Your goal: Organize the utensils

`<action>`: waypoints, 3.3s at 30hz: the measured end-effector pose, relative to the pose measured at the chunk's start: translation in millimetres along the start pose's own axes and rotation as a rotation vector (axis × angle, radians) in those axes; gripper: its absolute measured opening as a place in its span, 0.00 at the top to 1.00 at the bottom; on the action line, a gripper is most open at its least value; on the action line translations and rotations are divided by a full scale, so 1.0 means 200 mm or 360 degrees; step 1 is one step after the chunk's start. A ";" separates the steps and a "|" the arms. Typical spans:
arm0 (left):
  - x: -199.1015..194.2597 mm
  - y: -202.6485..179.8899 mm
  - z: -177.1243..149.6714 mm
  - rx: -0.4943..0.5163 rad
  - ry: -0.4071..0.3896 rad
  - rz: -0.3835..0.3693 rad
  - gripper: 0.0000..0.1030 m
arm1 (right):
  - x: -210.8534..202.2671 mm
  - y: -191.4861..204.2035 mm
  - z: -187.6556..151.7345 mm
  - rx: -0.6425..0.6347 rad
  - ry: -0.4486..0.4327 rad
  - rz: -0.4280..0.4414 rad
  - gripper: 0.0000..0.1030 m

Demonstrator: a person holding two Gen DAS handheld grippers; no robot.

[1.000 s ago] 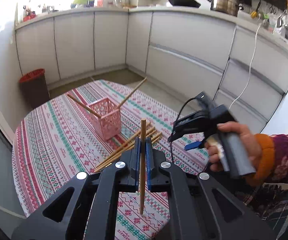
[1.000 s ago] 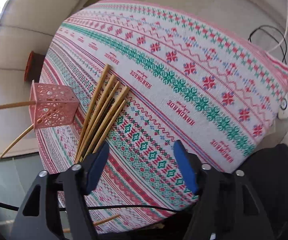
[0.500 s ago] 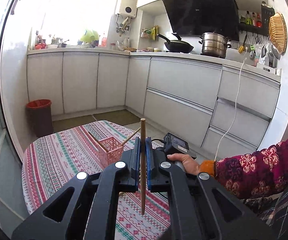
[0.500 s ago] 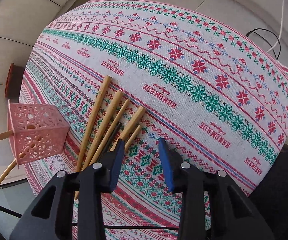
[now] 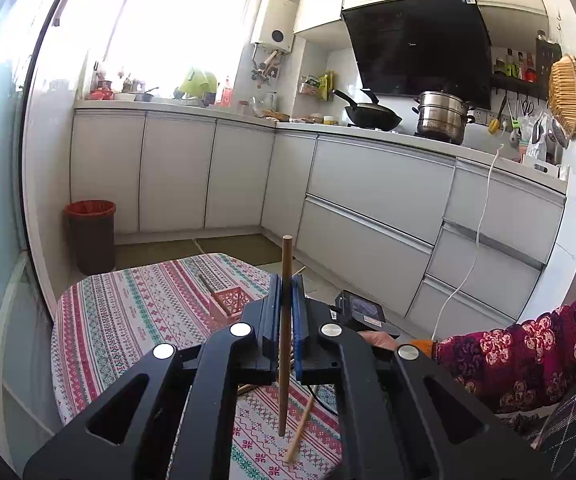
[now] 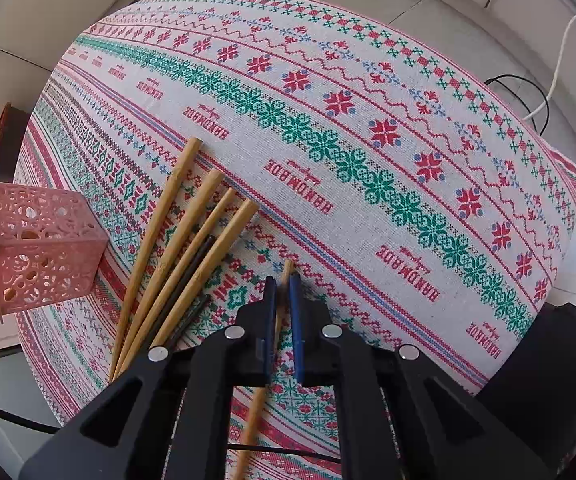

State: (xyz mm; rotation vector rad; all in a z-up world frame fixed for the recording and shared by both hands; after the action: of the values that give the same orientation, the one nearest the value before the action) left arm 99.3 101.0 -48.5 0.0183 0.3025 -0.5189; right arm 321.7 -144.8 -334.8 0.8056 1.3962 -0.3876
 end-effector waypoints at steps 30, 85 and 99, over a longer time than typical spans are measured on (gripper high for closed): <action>0.11 -0.09 0.22 -0.0184 0.0143 0.0271 0.96 | -1.26 -0.14 -0.45 -0.0922 -0.0910 0.0832 0.95; 0.57 0.49 0.40 -0.0489 -0.0040 0.0746 0.77 | -1.28 0.74 -0.08 -0.1113 -0.1195 0.1010 0.94; 0.49 0.30 0.34 -0.0405 0.0068 0.0710 0.64 | -1.45 0.54 -0.24 -0.1214 -0.1274 0.0883 0.82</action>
State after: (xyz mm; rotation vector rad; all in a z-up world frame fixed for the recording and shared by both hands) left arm 229.0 98.8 -14.7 -0.1475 0.3920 -0.0355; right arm 310.7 -99.5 -24.9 0.2987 0.4481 0.2493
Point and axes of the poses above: each gripper's, at about its wrist camera, not at the fingertips, and x roughly the way its jaws point, y to its left, z to its top, the point moved 4 cm from there along x, roughly the way its jaws point, and after that the axes turned 6 degrees about x, right-handed, at the moved point
